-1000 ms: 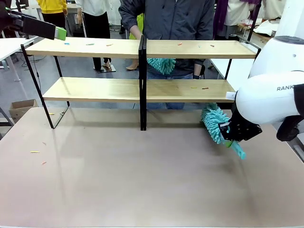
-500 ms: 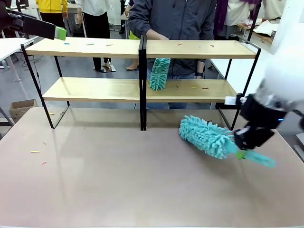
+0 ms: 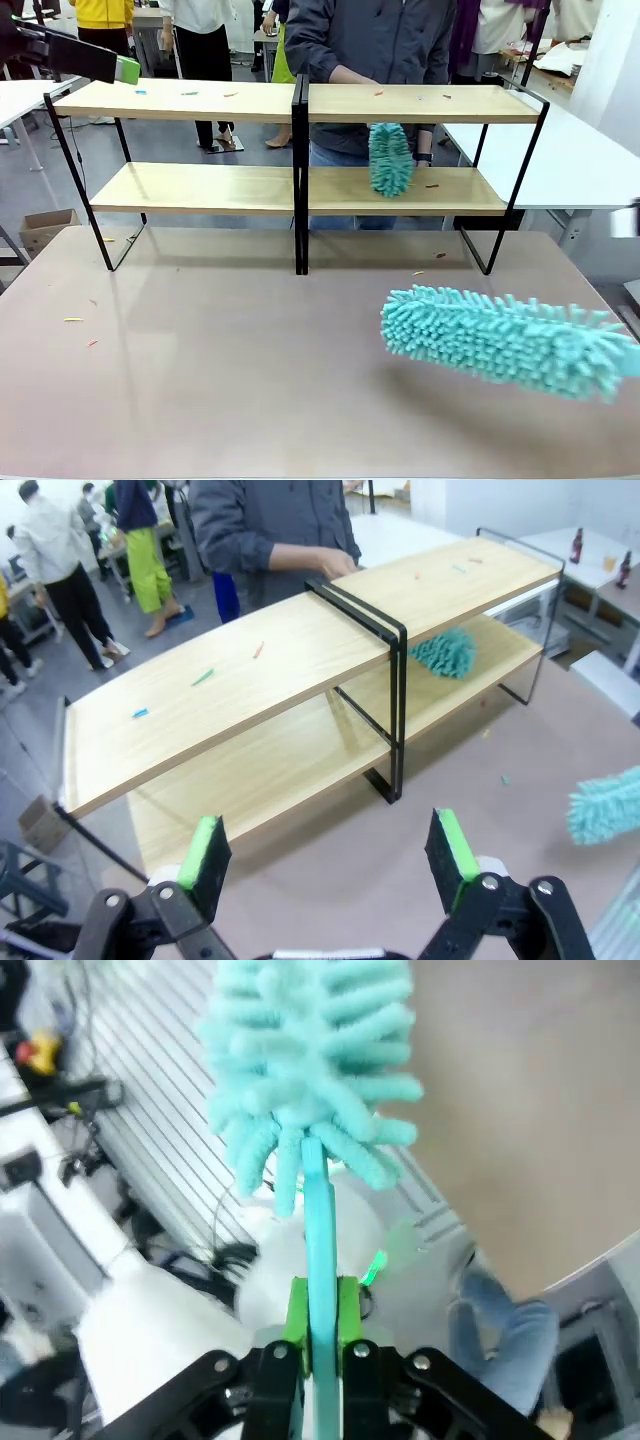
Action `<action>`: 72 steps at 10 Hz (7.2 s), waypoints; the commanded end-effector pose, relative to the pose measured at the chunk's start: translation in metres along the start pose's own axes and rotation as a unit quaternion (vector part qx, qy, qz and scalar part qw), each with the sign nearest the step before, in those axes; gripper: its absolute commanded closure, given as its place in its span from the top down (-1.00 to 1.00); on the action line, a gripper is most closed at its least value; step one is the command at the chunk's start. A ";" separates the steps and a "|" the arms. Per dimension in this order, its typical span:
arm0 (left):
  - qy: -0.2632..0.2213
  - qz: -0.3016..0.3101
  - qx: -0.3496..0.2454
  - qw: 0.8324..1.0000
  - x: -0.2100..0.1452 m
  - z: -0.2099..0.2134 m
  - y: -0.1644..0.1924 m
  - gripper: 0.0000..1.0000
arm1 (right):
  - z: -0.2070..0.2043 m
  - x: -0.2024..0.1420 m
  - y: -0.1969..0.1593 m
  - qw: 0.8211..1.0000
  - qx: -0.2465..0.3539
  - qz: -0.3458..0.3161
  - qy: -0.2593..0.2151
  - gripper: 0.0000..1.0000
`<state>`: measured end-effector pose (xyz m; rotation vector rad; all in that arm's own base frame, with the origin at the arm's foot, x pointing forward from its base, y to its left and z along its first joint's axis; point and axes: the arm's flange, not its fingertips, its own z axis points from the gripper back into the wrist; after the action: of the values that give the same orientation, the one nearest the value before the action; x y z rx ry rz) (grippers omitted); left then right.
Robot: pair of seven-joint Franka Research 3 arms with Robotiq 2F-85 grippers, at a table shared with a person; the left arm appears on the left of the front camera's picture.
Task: Clean the shelves.
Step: Clean a randomly selected level of the Shelf with the Duster.
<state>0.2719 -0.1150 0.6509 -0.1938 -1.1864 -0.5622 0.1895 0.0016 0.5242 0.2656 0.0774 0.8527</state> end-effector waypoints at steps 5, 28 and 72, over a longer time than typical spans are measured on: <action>-0.001 0.002 -0.001 1.000 -0.001 -0.001 0.001 1.00 | 0.034 -0.098 -0.028 0.904 -0.168 0.122 -0.373 -0.75; -0.001 0.002 -0.001 1.000 -0.001 -0.001 0.001 1.00 | 0.043 0.017 -0.067 0.962 -0.209 0.142 -0.100 -0.75; -0.001 0.002 -0.001 1.000 -0.001 -0.001 0.001 1.00 | -0.102 0.174 -0.115 0.908 -0.196 -0.363 -0.075 -0.75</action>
<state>0.2722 -0.1149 0.6507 -0.1938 -1.1856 -0.5618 0.3697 0.0686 0.4101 -0.0823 -0.1001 0.1892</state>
